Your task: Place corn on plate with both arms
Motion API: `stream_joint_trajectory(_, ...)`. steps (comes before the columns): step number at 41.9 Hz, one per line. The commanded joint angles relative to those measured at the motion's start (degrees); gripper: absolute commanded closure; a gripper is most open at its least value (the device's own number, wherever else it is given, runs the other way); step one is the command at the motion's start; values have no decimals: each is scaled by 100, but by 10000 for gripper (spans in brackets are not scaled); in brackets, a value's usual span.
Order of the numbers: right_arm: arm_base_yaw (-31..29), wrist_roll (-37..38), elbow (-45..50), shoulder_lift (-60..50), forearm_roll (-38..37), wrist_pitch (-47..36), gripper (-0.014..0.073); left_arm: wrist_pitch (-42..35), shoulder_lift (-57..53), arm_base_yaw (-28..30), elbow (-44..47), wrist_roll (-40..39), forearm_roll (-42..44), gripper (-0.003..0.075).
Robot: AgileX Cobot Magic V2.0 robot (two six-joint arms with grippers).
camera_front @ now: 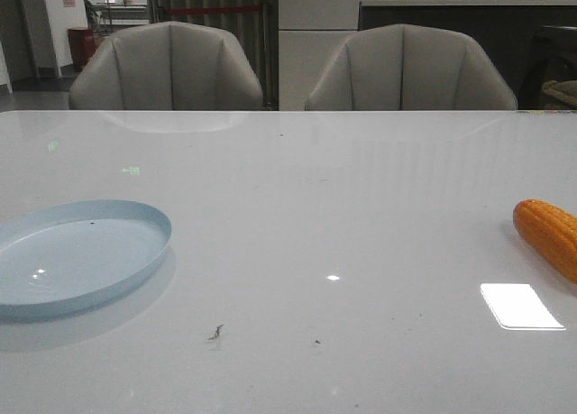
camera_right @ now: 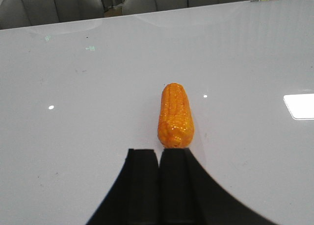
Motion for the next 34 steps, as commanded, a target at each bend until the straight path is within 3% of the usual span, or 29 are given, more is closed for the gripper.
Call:
stream_joint_trajectory(1,-27,7,-123,-116,20,-471,568,-538,-114,5,212,-14,-52,626)
stream_joint_trajectory(20,-27,7,-123,-116,20,-520,568,-573,-114,5,212,-14,-237,626)
stream_joint_trajectory(24,-27,6,-123,-116,-42,-575,568,-880,-114,5,201,-14,-265,626)
stream_joint_trajectory(31,-16,12,-123,-116,-5,-1794,568,-1147,-114,5,-84,-14,-218,626)
stream_joint_trajectory(34,-16,12,-137,-116,17,-2341,568,-1080,-93,5,-449,-14,200,626)
